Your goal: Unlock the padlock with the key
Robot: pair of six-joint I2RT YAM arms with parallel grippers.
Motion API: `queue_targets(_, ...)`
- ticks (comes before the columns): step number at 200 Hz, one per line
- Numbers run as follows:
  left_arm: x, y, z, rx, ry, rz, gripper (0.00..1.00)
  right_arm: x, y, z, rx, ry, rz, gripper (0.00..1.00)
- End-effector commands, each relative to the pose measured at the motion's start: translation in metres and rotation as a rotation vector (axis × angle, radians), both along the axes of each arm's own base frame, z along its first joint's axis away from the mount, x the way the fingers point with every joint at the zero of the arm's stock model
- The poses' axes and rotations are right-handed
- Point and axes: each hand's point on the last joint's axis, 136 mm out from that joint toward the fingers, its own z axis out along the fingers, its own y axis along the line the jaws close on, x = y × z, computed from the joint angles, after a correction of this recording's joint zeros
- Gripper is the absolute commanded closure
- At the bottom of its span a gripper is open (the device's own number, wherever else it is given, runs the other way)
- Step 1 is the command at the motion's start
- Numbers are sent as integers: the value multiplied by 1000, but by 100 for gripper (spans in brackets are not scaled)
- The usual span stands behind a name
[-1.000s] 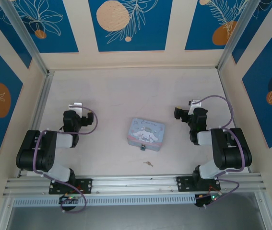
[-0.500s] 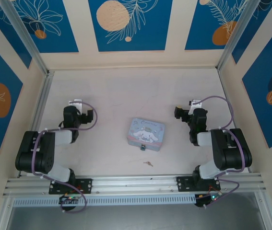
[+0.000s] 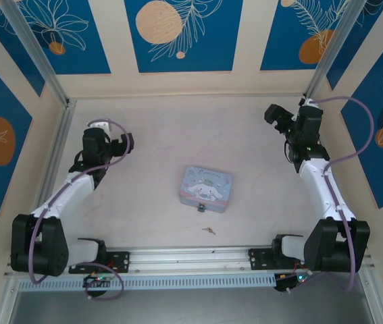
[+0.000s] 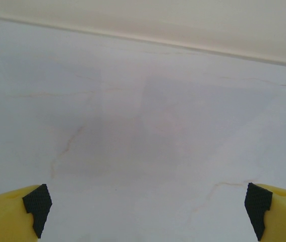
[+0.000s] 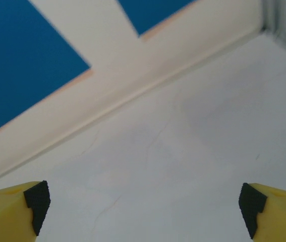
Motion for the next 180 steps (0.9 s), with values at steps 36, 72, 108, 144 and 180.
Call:
queue_targets(36, -56, -90, 11, -322, 252, -247, 0, -103, 108, -109, 363, 603, 283, 15)
queue_targets(72, -84, -145, -2, -391, 342, -374, 0, -150, 142, -133, 353, 707, 333, 17)
queue_targets(108, -98, -181, -21, -460, 404, -436, 0, -174, 153, -150, 331, 759, 311, 19)
queue_targets(144, -107, -202, -38, -453, 451, -485, 0, -178, 163, -162, 347, 788, 311, 23)
queue_targets(180, -107, -221, -57, -490, 511, -516, 0, -169, 176, -164, 333, 799, 335, 28)
